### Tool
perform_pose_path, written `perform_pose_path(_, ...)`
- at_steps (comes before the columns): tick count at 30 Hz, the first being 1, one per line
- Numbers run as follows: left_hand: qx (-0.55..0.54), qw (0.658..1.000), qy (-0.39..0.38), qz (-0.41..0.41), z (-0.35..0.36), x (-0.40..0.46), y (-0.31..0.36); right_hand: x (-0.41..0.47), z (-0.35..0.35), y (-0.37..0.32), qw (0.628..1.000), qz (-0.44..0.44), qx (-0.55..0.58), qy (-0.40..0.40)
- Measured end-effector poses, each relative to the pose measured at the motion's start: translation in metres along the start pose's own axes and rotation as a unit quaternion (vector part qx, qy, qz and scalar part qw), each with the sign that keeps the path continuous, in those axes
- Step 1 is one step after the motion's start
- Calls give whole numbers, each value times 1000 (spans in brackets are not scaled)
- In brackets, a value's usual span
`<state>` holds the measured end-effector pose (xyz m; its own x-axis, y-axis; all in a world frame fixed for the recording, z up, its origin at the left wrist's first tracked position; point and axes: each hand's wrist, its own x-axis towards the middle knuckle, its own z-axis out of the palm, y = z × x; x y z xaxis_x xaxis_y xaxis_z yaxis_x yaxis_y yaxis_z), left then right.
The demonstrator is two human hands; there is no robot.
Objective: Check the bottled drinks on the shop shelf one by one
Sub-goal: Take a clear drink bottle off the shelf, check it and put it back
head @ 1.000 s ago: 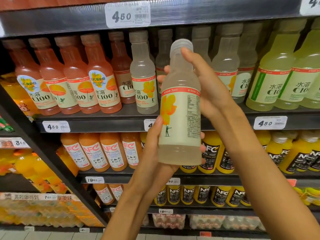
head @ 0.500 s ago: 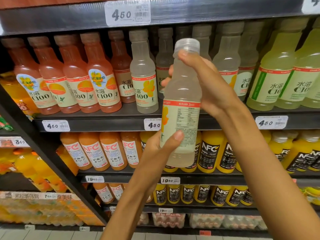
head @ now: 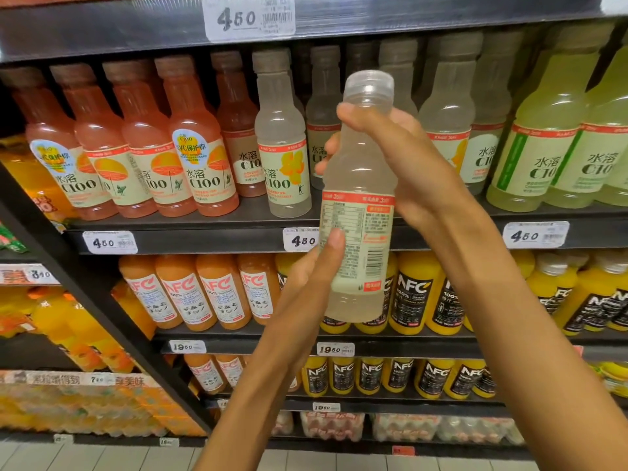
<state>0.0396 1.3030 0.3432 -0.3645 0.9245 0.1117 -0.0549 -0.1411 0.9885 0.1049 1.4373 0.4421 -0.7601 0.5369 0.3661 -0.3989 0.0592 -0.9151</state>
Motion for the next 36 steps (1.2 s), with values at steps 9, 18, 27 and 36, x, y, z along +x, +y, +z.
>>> perform_pose_path(9, -292, 942, -152, -62, 6, -4, 4, -2, 7, 8, 982, 90, 156, -60)
perform_pose_path(18, -238, 964, -114, -39, 0, 3, -8, 4, 2, 11, 993, 53, 104, -36)
perform_pose_path(27, -287, 929, -224, -58, 10, 1, -6, -3, 8, 13, 934, 44, 327, -135)
perform_pose_path(36, -5, 1000, 8, 22, 9, -3, 1, -8, -6, 8, 998, 48, -29, 10)
